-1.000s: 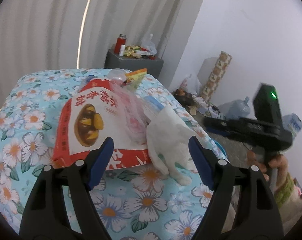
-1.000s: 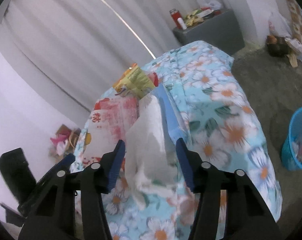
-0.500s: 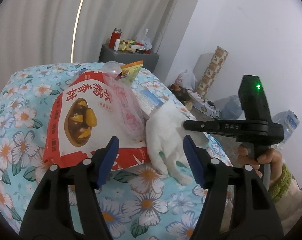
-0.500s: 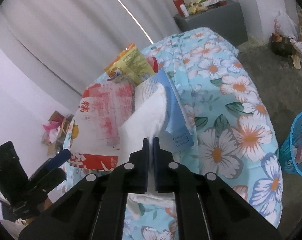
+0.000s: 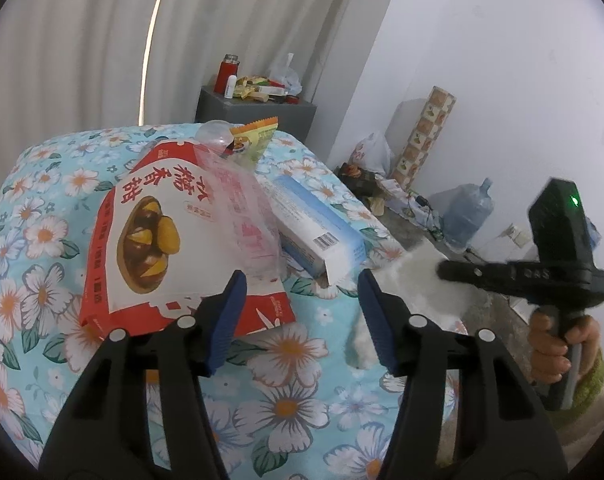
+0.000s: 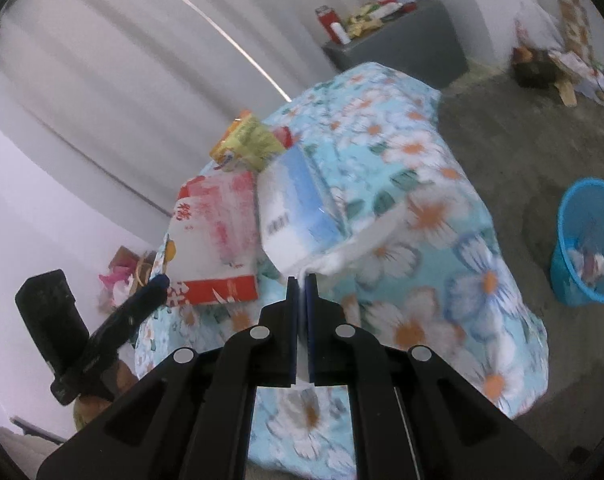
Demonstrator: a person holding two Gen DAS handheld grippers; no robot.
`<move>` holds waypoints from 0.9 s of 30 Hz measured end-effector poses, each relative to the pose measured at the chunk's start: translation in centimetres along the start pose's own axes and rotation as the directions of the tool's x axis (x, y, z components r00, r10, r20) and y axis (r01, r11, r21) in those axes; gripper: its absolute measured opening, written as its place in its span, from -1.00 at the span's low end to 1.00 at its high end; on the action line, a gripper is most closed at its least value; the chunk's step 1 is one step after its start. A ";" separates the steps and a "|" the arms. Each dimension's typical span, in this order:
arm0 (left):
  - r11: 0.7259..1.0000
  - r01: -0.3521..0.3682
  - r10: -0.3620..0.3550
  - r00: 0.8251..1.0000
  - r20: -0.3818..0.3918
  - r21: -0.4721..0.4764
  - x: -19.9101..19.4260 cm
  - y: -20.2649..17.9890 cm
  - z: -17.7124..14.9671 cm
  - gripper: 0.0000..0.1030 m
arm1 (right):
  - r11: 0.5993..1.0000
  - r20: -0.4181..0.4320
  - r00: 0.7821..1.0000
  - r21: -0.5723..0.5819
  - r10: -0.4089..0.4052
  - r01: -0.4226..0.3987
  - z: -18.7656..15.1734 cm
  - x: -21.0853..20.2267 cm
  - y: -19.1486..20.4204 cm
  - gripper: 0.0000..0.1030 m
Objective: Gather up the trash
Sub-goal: 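Grasp the clear plastic bag with the left gripper while the right grasps the white tissue, then lift the plastic bag and tissue and carry them over the wastebasket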
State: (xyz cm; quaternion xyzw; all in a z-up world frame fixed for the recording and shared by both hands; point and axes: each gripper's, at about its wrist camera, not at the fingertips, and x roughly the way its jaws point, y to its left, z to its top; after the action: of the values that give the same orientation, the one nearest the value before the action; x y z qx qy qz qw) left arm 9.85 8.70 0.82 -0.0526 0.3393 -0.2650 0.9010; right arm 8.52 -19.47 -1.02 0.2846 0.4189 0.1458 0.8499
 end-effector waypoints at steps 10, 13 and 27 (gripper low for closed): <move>0.974 -0.195 0.203 0.977 -0.060 0.118 3.6 -0.9 0.8 -0.05 | 0.997 -0.025 1.000 0.080 0.010 -0.008 -1.8 0.6 -2.7 -0.92; 0.967 -0.233 0.243 0.966 -0.090 0.106 5.0 -0.3 1.1 -0.03 | 0.997 -0.020 1.000 0.080 0.021 -0.019 -1.9 0.6 -2.9 -0.92; 0.967 -0.247 0.251 0.965 -0.077 0.058 7.8 0.0 2.2 -0.47 | 0.991 -0.014 0.998 0.115 0.066 -0.064 -1.6 0.7 -4.4 -0.92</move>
State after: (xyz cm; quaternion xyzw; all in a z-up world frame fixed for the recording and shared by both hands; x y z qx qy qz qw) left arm 16.15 4.47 -2.09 0.0231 0.3743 -0.1596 0.9132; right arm 7.68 -22.05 -4.89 0.3451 0.4245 0.1514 0.8233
